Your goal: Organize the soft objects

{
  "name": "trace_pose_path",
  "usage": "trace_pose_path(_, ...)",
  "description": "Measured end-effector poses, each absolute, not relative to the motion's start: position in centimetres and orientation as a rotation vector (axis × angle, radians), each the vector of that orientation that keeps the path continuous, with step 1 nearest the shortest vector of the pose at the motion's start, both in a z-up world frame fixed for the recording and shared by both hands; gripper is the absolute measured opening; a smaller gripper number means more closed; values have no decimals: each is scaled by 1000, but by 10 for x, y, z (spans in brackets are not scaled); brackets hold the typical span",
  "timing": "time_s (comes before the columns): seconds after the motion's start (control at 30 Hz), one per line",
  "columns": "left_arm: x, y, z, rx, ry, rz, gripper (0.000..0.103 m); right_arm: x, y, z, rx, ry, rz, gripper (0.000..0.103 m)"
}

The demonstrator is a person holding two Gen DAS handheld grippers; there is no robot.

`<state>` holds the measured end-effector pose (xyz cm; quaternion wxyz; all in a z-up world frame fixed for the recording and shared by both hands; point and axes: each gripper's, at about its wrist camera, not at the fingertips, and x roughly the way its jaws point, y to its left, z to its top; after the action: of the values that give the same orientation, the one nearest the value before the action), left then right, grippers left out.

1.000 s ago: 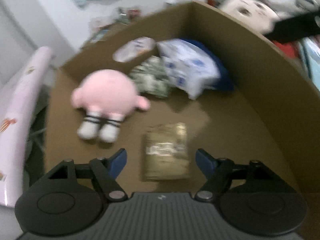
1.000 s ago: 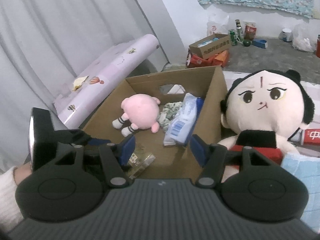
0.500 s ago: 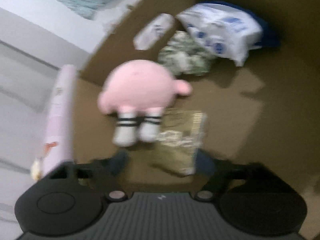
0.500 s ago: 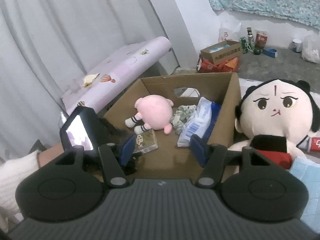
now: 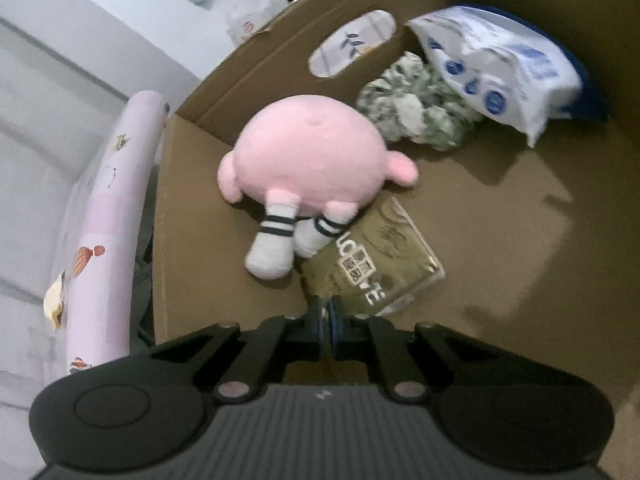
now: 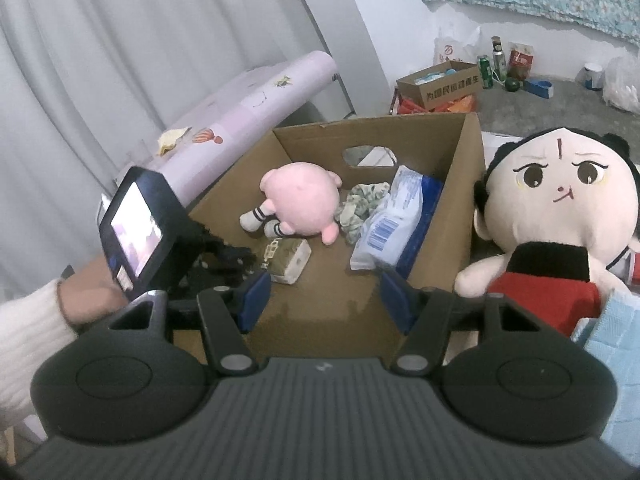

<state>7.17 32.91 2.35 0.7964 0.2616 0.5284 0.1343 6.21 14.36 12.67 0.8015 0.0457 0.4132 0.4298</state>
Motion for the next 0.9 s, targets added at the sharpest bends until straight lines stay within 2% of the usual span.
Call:
trace_pose_path(0.13,76,335,27,524,1128,307,11,64,141,128,108,878,916,60)
trace_pose_path(0.3,74,331,29,520,1111,324,31,61,133,128,137,881,919,60)
trace_pose_path(0.6,85,319,26,424,1105,297,29,42,103,135,201,873,892,60)
trace_pose_path(0.73,76,308,35,474,1092,315,30,19,66,143,240,847,868,60)
trace_pose_path(0.9,29,274,77,481,996,277,40,-17,-3,144,264,791,785,60)
